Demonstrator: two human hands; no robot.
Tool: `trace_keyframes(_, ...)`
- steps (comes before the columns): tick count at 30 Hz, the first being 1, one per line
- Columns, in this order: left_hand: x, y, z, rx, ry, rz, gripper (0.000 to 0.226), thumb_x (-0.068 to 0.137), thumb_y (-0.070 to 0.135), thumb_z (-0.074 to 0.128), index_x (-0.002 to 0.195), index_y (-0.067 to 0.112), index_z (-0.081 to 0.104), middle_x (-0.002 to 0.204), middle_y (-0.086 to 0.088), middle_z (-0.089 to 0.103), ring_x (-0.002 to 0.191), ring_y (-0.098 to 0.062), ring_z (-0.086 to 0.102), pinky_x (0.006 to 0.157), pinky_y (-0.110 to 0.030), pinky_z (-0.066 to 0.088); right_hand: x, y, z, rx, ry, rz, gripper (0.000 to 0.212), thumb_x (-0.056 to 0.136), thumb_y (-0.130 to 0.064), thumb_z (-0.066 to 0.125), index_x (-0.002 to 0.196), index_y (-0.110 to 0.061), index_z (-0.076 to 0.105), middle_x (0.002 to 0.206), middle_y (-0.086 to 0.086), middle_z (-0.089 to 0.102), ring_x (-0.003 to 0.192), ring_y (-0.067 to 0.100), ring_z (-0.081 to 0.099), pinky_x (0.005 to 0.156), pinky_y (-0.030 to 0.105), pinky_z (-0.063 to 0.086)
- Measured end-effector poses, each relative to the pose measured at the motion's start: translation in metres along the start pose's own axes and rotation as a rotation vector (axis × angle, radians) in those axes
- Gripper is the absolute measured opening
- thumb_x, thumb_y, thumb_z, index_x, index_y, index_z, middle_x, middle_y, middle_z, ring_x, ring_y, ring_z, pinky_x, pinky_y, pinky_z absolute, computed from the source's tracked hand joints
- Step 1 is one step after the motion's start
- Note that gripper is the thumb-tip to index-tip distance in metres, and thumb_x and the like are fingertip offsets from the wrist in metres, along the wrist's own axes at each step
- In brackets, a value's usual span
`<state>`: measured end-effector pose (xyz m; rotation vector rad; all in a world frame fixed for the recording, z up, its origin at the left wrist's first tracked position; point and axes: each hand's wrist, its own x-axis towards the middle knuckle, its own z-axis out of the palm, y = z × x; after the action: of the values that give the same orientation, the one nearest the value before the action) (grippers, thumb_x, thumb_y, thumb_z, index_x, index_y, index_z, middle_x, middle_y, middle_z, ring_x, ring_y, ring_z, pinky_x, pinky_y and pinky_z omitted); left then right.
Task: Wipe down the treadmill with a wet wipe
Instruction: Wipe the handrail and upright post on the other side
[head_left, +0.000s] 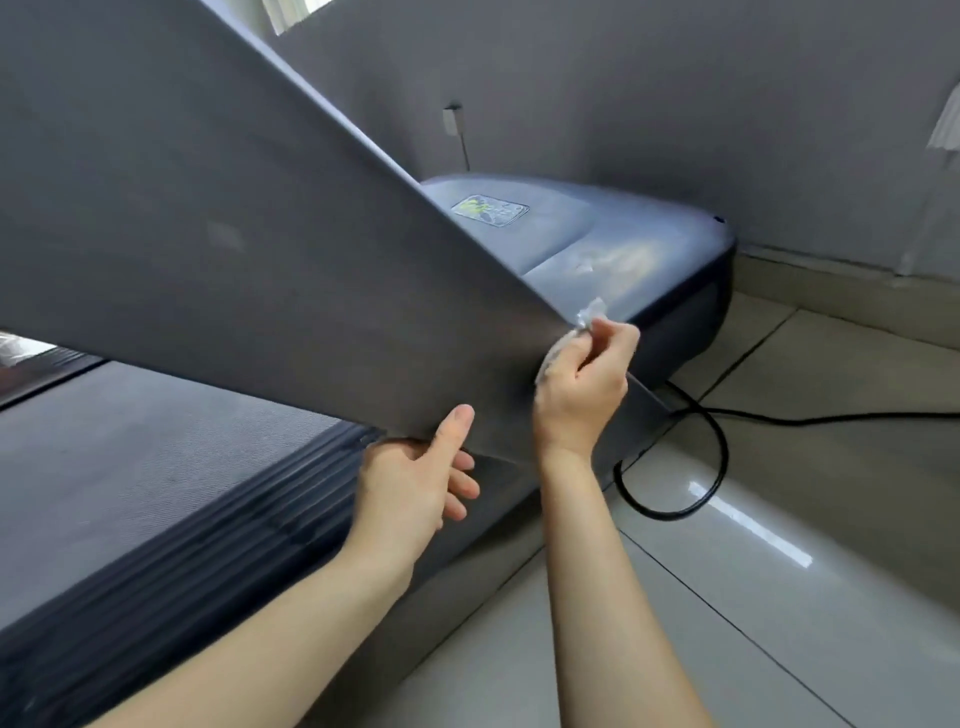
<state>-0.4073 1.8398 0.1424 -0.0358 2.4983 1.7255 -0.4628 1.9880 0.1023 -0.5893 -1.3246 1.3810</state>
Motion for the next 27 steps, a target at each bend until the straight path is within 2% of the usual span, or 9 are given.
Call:
trace_keyframes(3,-0.001,-0.002,0.008,-0.011,0.027,-0.034,0.064,0.088,0.066,0.064,0.079,0.003,0.072,0.063,-0.006,0.071,0.050,-0.012,0.058,0.051,-0.025,0.043,0.019,0.063,-0.032,-0.088,0.084,0.416,0.016,0.104,-0.009,0.040,0.115,-0.007,0.050,0.103,0.009,0.065,0.104,0.032,0.063,0.075,0.020,0.037)
trace_keyframes(6,0.001,-0.005,0.008,0.046,0.038,-0.015,0.064,0.088,0.068,0.062,0.075,0.006,0.071,0.056,-0.001,0.066,0.049,-0.012,0.058,0.051,-0.026,0.044,0.024,0.073,-0.043,-0.095,0.093,0.598,0.014,0.102,-0.006,0.038,0.109,-0.011,0.050,0.101,0.004,0.062,0.095,0.020,0.064,0.067,0.016,0.037)
trace_keyframes(8,0.002,-0.008,0.006,0.098,0.037,0.015,0.061,0.091,0.064,0.061,0.074,0.007,0.070,0.055,-0.002,0.065,0.048,-0.012,0.057,0.053,-0.027,0.044,0.006,0.043,-0.025,-0.055,0.097,0.449,0.011,0.099,-0.005,0.040,0.100,-0.014,0.047,0.095,0.000,0.063,0.073,0.002,0.059,0.062,0.017,0.040)
trace_keyframes(11,-0.001,-0.007,0.009,0.136,0.019,0.062,0.057,0.096,0.058,0.058,0.075,0.006,0.071,0.058,-0.005,0.069,0.047,-0.013,0.058,0.049,-0.023,0.045,-0.029,-0.011,-0.001,-0.003,-0.015,-0.002,0.008,0.093,-0.009,0.047,0.096,-0.015,0.048,0.077,-0.004,0.062,0.066,0.018,0.060,0.063,0.033,0.045)
trace_keyframes(14,-0.001,-0.006,0.011,0.157,0.018,0.048,0.059,0.096,0.059,0.057,0.078,0.006,0.072,0.061,-0.006,0.071,0.048,-0.012,0.059,0.049,-0.024,0.044,-0.030,0.001,-0.005,-0.018,-0.089,-0.118,0.009,0.092,-0.011,0.046,0.100,-0.014,0.048,0.080,-0.001,0.062,0.069,0.022,0.060,0.065,0.030,0.046)
trace_keyframes(21,0.001,-0.007,0.013,0.106,0.002,-0.002,0.059,0.095,0.060,0.059,0.080,0.004,0.071,0.063,-0.006,0.071,0.047,-0.011,0.053,0.050,-0.025,0.042,0.027,0.129,-0.044,0.152,0.184,0.673,0.021,0.097,0.003,0.028,0.089,-0.014,0.038,0.055,0.001,0.049,0.039,0.011,0.041,0.051,0.032,0.035)
trace_keyframes(23,0.001,-0.008,0.013,0.093,0.007,-0.005,0.059,0.094,0.060,0.060,0.079,0.004,0.070,0.062,-0.005,0.071,0.047,-0.012,0.053,0.050,-0.025,0.041,0.018,0.138,-0.041,0.097,0.218,0.844,0.018,0.106,-0.011,0.032,0.089,-0.014,0.039,0.062,-0.002,0.050,0.046,0.011,0.044,0.058,0.033,0.035)
trace_keyframes(25,0.003,-0.011,0.013,0.068,0.025,-0.004,0.058,0.092,0.060,0.063,0.078,0.005,0.069,0.061,-0.005,0.069,0.047,-0.012,0.053,0.048,-0.023,0.041,-0.005,0.123,-0.028,-0.040,0.285,0.920,0.019,0.109,-0.027,0.035,0.100,-0.013,0.045,0.082,-0.002,0.059,0.069,0.019,0.056,0.068,0.032,0.036)
trace_keyframes(27,0.004,-0.013,0.014,0.061,0.041,0.003,0.057,0.091,0.060,0.063,0.076,0.005,0.068,0.059,-0.005,0.067,0.047,-0.012,0.053,0.047,-0.022,0.041,-0.034,0.087,-0.012,-0.074,0.332,0.758,0.014,0.106,-0.018,0.038,0.104,-0.009,0.048,0.091,-0.003,0.061,0.080,0.024,0.056,0.069,0.030,0.033)
